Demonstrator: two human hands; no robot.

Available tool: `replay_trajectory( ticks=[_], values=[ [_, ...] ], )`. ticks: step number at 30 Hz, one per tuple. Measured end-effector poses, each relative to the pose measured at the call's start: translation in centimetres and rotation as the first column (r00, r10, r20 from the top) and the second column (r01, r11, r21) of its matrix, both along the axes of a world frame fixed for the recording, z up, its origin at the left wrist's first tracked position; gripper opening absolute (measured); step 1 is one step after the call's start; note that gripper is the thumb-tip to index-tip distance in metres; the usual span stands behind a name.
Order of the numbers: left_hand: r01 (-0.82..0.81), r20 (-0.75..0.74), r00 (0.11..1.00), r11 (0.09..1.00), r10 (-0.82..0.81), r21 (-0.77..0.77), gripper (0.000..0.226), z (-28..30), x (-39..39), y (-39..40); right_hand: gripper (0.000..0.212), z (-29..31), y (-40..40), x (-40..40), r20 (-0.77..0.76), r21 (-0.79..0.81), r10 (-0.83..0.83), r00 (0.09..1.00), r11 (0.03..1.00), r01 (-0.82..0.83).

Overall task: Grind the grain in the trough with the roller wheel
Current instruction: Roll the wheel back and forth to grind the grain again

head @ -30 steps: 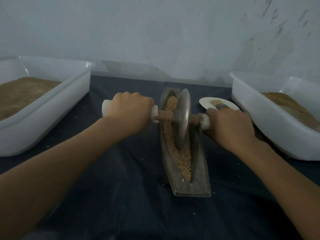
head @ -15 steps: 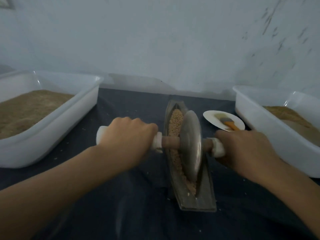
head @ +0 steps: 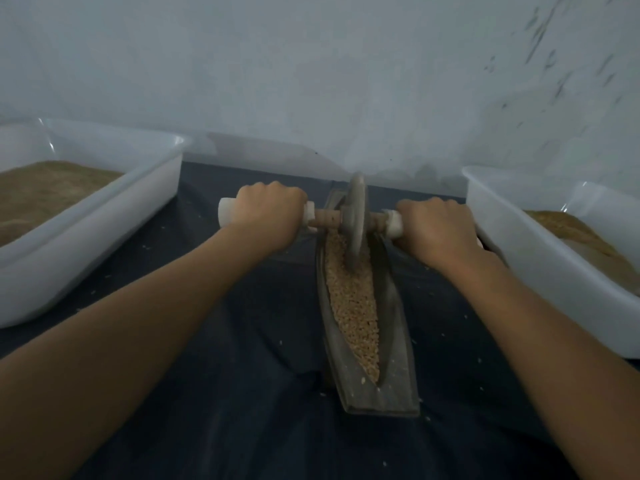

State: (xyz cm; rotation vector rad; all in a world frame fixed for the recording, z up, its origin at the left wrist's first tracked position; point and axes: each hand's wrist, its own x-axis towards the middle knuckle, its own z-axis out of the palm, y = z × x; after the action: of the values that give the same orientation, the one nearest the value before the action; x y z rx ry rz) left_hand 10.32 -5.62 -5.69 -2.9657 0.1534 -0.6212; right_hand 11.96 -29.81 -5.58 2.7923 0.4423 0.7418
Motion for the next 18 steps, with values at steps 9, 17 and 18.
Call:
replay_trajectory(
  ticks=[9, 17, 18],
  values=[
    [0.130, 0.169, 0.967, 0.940, -0.190, 0.317, 0.046, 1.2, -11.2, 1.0, 0.047, -1.3, -2.6, -12.4, 0.049, 0.129, 0.192, 0.980, 0.972, -0.197],
    [0.044, 0.097, 0.994, 0.989, -0.058, 0.144, 0.008, 0.0, -5.4, -0.6, 0.025, -2.3, -1.9, -7.0, -0.030, 0.069, 0.031, 0.999, 0.997, -0.028],
    [0.033, 0.083, 0.996, 0.995, -0.042, 0.097, 0.008, -0.1, -4.5, -0.5, 0.025, -2.1, -1.5, -5.4, 0.020, 0.052, 0.036, 0.999, 0.998, -0.037]
  ],
)
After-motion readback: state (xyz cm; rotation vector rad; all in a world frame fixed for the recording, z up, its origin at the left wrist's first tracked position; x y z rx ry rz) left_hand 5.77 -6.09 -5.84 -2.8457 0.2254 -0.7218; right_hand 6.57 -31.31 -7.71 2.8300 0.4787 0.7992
